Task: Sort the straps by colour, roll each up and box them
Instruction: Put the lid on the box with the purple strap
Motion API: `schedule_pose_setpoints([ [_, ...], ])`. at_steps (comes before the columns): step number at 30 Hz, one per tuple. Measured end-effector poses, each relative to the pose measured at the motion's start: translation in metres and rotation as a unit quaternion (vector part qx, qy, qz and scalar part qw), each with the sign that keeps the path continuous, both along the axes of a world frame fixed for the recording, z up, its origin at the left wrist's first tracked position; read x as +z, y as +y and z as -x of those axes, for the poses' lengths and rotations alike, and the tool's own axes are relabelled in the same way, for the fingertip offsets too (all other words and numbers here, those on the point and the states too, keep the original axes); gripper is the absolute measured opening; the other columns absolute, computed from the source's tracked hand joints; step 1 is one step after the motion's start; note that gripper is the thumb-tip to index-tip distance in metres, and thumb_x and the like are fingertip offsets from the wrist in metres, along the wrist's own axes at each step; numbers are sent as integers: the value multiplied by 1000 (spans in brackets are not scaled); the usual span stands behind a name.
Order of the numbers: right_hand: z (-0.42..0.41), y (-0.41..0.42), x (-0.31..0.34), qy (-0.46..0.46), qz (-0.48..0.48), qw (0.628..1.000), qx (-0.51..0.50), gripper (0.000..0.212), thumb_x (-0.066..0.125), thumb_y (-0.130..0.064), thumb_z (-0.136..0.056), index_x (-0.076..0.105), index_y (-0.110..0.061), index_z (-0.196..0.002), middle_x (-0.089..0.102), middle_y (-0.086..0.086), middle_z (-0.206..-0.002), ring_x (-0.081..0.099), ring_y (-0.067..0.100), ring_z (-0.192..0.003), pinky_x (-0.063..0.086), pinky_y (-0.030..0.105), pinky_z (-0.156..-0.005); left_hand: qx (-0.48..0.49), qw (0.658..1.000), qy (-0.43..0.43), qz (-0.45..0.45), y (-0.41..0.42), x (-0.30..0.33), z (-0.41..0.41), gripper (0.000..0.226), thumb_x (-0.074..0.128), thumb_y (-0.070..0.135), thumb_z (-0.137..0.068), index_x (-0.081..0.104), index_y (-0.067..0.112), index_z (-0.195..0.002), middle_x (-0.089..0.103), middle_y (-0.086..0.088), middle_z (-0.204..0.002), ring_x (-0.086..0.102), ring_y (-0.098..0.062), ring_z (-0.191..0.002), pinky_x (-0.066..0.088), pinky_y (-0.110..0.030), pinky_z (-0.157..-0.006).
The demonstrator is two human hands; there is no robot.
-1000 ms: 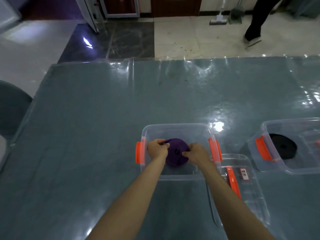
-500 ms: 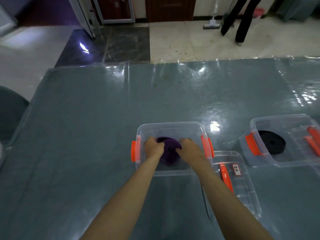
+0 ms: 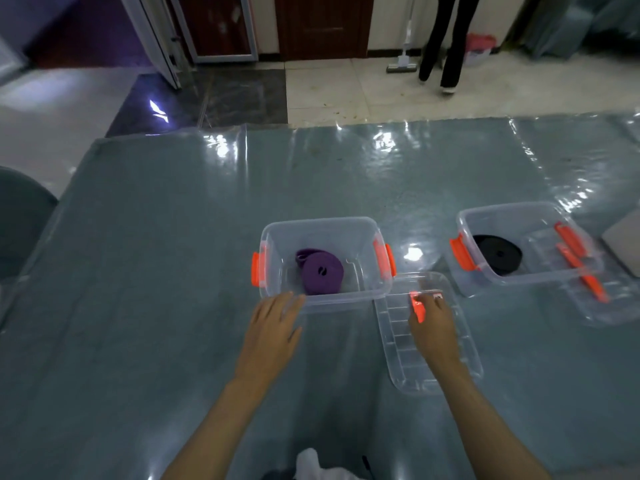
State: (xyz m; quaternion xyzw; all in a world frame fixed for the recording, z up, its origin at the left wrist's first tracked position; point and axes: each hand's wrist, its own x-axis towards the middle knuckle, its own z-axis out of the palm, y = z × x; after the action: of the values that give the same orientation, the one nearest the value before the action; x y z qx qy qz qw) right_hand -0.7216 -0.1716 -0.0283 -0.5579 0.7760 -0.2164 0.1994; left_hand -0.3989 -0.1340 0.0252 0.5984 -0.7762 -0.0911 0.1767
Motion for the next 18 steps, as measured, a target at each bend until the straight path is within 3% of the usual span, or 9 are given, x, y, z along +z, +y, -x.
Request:
schedule_pose_setpoints([
  [3,11,18,-28,48,-131,990,-10,52,68,-14,-96,51,-1,-143,53,27,-139,56,48,-122,50,57,-100,27,998,-28,-43,14,-7,1,78,74,9,-93,37,15,-162,39,-11,-166,35,-33,-155,22,-55,-129],
  [6,13,22,-39,83,-155,984,1,53,66,-17,-99,46,2,-144,50,27,-140,55,46,-124,50,57,-101,56,994,-65,-72,16,-15,7,86,63,17,-98,14,26,-168,12,1,-176,10,-20,-163,-5,-57,-128],
  [10,18,10,-37,95,-161,982,-14,36,64,-9,-98,56,7,-129,58,29,-130,60,44,-117,52,51,-100,69,992,-53,-94,17,-23,7,95,66,21,-97,3,32,-168,-1,7,-176,-2,-16,-164,-7,-62,-126],
  [15,22,2,-28,65,-174,982,-31,32,75,-13,-86,67,6,-111,70,28,-107,71,43,-98,59,49,-86,36,992,-56,-109,21,-30,-5,106,65,20,-96,-14,36,-164,-19,13,-173,-22,-9,-158,-3,-60,-128],
  [18,26,16,-24,34,-168,984,-57,28,77,-20,-86,69,1,-102,72,23,-94,72,41,-85,61,48,-78,22,993,-43,-111,20,-27,-8,108,64,15,-95,-17,36,-162,-22,15,-171,-24,-8,-157,-1,-59,-128],
])
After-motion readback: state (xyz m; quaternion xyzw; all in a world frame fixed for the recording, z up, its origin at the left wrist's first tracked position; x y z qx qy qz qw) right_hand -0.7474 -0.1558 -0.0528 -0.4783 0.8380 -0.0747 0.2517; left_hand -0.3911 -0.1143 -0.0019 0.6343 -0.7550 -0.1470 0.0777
